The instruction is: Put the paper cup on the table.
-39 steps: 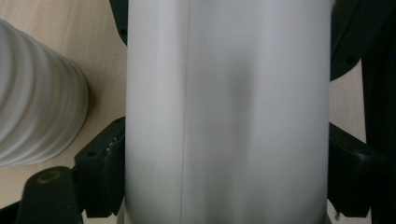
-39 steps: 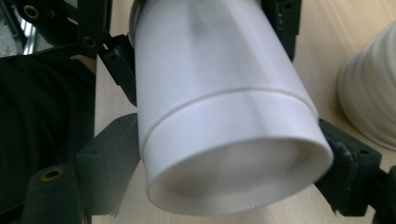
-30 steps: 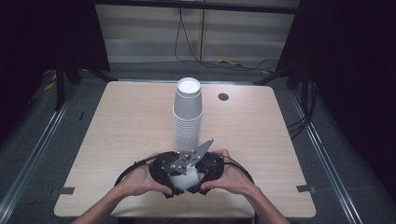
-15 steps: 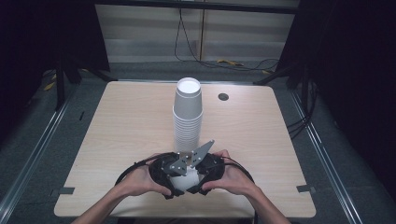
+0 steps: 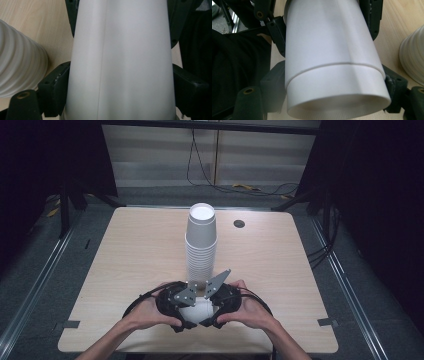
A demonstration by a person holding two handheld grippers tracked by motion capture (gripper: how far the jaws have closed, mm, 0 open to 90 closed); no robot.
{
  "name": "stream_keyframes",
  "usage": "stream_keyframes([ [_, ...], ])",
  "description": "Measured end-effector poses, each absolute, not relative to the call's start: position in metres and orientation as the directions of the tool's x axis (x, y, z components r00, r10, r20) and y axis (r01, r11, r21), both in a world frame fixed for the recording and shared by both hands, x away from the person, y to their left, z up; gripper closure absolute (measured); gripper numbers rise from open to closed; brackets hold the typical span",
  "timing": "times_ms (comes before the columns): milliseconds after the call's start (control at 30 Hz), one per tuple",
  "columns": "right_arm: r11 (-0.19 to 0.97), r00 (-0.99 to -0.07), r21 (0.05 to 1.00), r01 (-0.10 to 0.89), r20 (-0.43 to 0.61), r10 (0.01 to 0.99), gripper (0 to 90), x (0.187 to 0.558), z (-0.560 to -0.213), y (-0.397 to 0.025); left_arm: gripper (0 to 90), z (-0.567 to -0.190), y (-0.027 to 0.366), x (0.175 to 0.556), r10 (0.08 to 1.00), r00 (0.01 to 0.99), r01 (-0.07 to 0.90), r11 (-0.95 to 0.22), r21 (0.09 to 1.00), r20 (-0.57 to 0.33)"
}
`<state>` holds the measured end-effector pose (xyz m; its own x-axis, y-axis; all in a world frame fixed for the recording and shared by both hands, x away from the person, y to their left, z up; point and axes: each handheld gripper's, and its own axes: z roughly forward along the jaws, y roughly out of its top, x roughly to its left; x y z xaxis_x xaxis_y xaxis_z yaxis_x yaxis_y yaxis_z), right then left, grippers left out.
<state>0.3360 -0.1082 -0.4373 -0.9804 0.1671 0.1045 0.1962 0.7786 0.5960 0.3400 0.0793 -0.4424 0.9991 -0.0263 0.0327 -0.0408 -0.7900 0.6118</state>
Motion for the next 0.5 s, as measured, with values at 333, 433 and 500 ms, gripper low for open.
stream_keyframes([
  [333,0.776,-0.98,0.599,0.199,0.104,0.172,23.7,0.335,-0.436,-0.106,14.6,-0.44,0.091,0.34,-0.038,0.999,-0.053,-0.741,0.669,0.037],
  [433,0.773,-0.979,0.602,0.199,0.096,0.178,23.7,0.334,-0.435,-0.106,14.7,-0.439,0.093,0.342,-0.04,0.999,-0.054,-0.715,0.697,0.037],
  [500,0.77,-0.978,0.605,0.203,0.097,0.182,23.7,0.334,-0.434,-0.107,14.5,-0.438,0.095,0.342,-0.027,0.998,-0.054,-0.697,0.715,0.049],
])
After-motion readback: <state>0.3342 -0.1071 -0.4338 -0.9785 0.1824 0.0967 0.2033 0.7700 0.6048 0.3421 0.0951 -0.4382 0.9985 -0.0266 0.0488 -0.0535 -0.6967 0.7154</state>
